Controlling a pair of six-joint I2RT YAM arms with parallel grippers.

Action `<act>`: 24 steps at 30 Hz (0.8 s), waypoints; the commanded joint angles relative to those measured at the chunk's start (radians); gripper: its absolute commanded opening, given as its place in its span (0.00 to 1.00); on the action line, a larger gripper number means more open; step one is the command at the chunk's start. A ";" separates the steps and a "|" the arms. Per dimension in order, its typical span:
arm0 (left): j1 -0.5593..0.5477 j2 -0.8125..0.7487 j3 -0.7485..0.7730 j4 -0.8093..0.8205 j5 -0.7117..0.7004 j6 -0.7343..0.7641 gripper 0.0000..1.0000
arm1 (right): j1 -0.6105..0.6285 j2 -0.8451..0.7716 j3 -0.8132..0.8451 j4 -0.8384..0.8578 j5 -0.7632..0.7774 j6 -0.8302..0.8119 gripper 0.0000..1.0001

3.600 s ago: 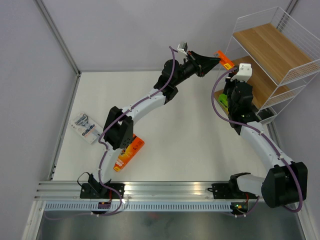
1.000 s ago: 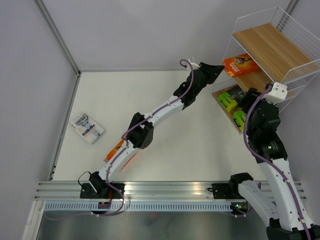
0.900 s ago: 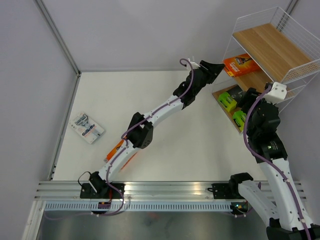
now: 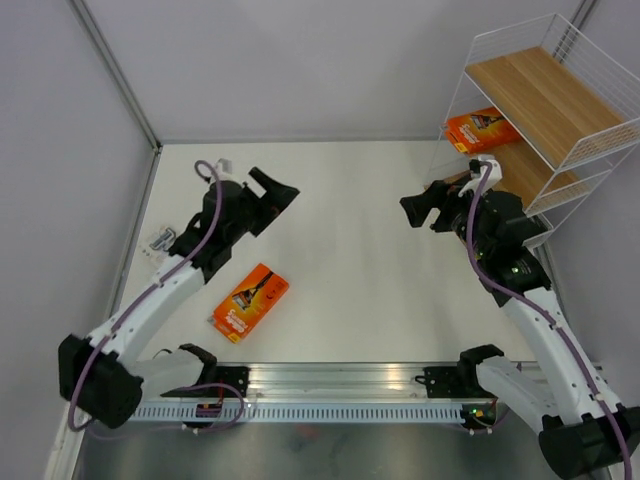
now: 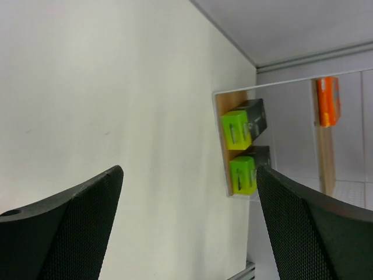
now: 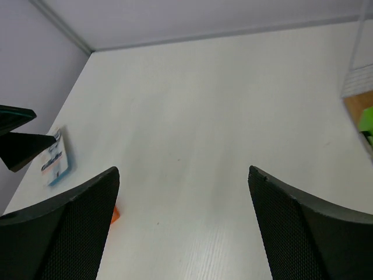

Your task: Place and organize the shaving razors onto the shelf

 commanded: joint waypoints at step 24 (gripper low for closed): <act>0.094 -0.696 -0.383 -1.137 -0.270 -0.490 0.99 | 0.617 0.874 0.075 0.699 -0.130 0.179 0.97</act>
